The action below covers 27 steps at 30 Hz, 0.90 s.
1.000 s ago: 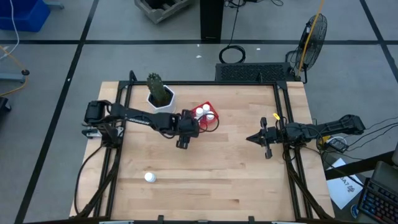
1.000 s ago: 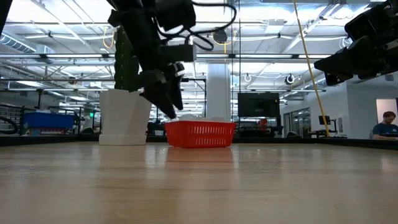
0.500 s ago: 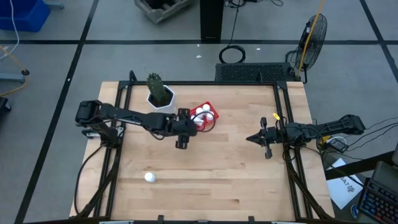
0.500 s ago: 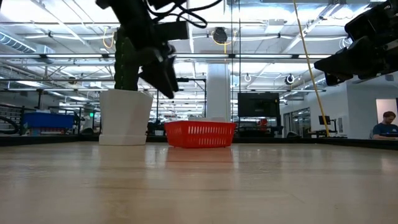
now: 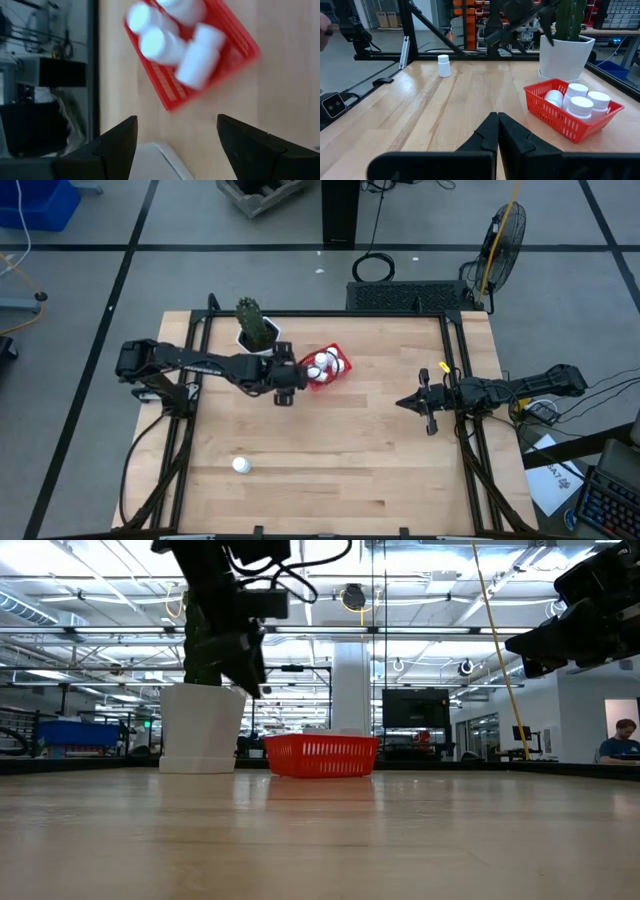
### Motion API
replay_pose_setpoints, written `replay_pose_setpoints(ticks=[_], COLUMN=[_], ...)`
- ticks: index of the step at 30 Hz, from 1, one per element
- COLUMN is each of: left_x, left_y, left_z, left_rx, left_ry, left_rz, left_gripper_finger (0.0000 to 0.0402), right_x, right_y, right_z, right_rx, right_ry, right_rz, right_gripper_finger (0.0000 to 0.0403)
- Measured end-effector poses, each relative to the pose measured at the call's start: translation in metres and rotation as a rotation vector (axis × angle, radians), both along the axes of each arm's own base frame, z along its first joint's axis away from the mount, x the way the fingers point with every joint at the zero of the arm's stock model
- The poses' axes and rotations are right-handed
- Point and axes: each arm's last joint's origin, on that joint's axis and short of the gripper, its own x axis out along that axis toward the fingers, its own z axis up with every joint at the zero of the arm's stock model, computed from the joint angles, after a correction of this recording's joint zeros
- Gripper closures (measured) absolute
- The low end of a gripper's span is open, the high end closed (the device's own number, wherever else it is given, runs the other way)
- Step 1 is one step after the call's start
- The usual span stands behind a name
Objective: Pick and place pill bottles into a basket
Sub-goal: Adjust the white pill bottle in the red bin
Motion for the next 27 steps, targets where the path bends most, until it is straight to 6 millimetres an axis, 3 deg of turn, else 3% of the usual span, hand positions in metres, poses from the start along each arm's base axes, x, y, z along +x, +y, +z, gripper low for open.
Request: replay_pose_setpoints(ticks=[4, 9, 18, 21, 27], left_x=[0.007, 0.009, 0.019, 0.021, 0.024], left_y=[0.016, 0.031, 0.046, 0.054, 0.066], left_z=[0.005, 0.002, 0.022, 0.033, 0.022], left_rx=[-0.016, -0.055, -0.409, -0.428, -0.503], left_ry=[-0.094, -0.092, -0.193, -0.209, -0.175], left_rz=[0.030, 0.005, -0.152, -0.158, -0.168], left_gripper_finger=[0.0128, 0.0128, 0.0128, 0.0128, 0.0128], right_x=[0.000, 0.000, 0.000, 0.000, 0.000], right_y=[0.000, 0.000, 0.000, 0.000, 0.000], right_z=[0.000, 0.000, 0.000, 0.000, 0.000], right_rx=[0.000, 0.000, 0.000, 0.000, 0.000], right_ry=[0.000, 0.000, 0.000, 0.000, 0.001], right_rz=[0.000, 0.000, 0.000, 0.000, 0.000], right_gripper_finger=[0.0403, 0.0403, 0.0403, 0.0403, 0.0403])
